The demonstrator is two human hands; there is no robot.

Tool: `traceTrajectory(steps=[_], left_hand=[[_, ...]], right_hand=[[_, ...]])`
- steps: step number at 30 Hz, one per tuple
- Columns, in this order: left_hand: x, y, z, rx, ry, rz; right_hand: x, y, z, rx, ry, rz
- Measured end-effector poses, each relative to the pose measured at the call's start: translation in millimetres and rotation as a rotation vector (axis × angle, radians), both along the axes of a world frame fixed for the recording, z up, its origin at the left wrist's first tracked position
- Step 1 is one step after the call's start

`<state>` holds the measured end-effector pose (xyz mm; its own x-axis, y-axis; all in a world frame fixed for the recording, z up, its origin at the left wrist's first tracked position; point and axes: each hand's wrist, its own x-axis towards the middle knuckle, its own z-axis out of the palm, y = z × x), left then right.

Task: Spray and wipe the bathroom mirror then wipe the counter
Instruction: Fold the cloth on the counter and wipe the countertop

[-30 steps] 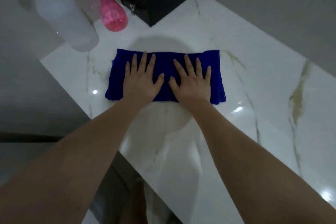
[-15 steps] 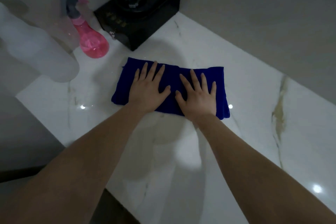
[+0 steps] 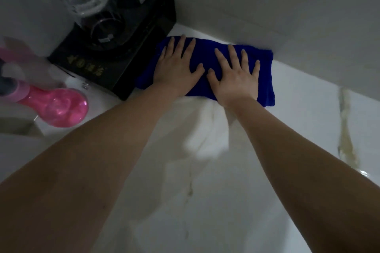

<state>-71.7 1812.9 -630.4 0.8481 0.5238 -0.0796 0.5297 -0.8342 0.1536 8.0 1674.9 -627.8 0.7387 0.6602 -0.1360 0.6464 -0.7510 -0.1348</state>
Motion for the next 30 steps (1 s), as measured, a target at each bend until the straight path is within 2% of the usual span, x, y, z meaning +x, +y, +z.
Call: traceTrajectory(steps=[10, 17, 23, 30], left_hand=[[31.8, 15.0, -4.4, 0.011, -0.052, -0.015], [34.4, -7.1, 0.0, 0.027, 0.047, 0.047], [60.8, -97.4, 4.2, 0.037, 0.064, -0.026], [119.6, -274.2, 3.0, 0.032, 0.04, -0.188]], right_hand=[[11.2, 7.5, 0.7, 0.054, -0.012, -0.01], [12.7, -16.3, -2.3, 0.079, -0.013, 0.04], [43.3, -112.0, 0.7, 0.071, -0.005, -0.01], [87.9, -293.8, 5.7, 0.038, -0.003, -0.188]])
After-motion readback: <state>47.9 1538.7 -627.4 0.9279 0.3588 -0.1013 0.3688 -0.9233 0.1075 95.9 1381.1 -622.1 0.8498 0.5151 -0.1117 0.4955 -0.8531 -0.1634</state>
